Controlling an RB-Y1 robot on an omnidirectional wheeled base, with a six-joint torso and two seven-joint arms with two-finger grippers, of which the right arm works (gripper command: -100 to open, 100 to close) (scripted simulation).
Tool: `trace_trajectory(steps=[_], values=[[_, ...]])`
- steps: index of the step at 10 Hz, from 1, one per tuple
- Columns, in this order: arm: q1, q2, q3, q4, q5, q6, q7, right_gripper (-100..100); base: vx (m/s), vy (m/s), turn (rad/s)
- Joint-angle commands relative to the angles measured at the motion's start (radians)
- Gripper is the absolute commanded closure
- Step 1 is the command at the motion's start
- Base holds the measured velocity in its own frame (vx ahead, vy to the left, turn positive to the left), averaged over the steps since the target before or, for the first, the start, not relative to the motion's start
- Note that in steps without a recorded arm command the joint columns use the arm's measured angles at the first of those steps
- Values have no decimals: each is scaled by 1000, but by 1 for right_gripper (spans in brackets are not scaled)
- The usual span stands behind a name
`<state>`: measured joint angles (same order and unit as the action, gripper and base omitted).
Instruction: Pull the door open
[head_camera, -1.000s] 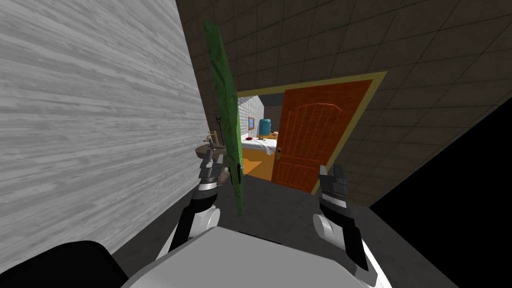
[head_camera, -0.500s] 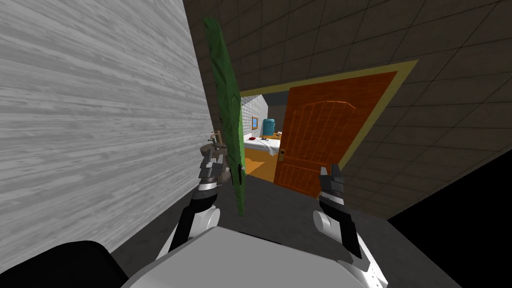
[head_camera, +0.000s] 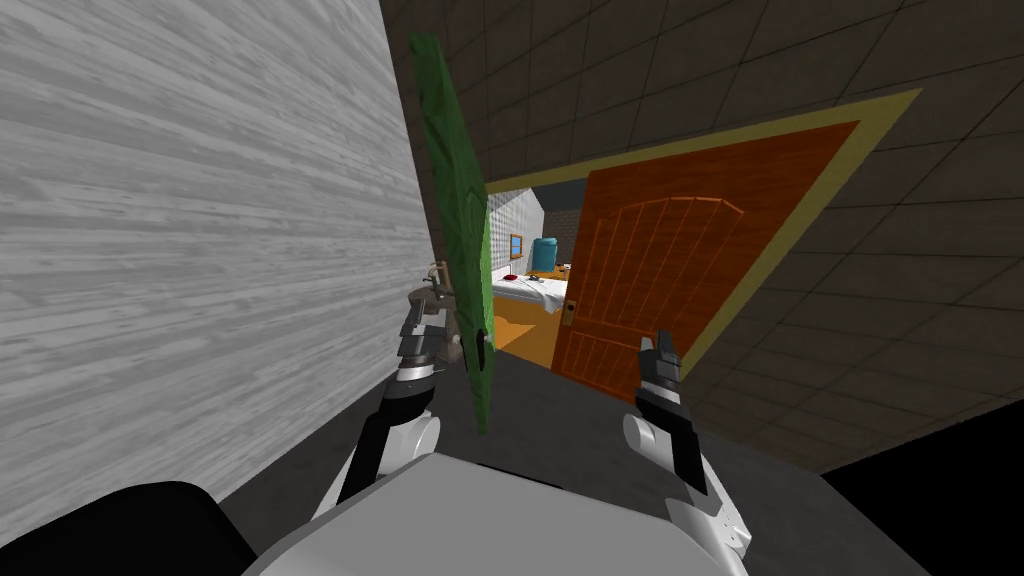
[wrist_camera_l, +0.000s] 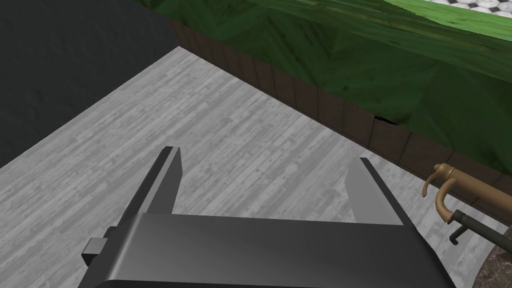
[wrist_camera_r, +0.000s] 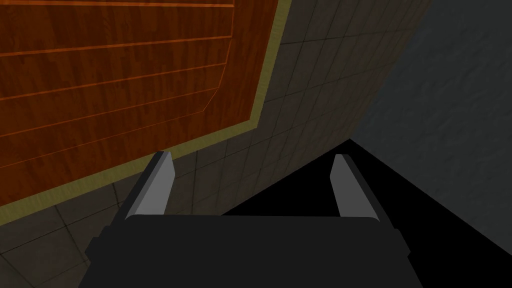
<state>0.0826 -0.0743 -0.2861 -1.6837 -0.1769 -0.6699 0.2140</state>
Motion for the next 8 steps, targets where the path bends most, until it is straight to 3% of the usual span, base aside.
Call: trace_trajectory(steps=[1,2,3,4,5,6,7,8], values=[[-16,-3,-12,44,-6,-3,9,-100,47,-60,68],[-45,-6,-31,69,-14,-5,24,-100,44,-51,86],[-45,-6,-31,96,-14,-5,24,-100,34,-41,80],[-74,-8,-51,130,-23,-8,39,-100,42,-50,140],[-74,-8,-51,148,-23,-8,39,-100,35,-40,76],[-104,-10,-71,180,-32,-10,55,-100,37,-45,130],[-104,-10,-71,198,-32,-10,55,-100,30,-40,76],[-134,-13,-91,230,-41,-12,70,-100,38,-42,139]])
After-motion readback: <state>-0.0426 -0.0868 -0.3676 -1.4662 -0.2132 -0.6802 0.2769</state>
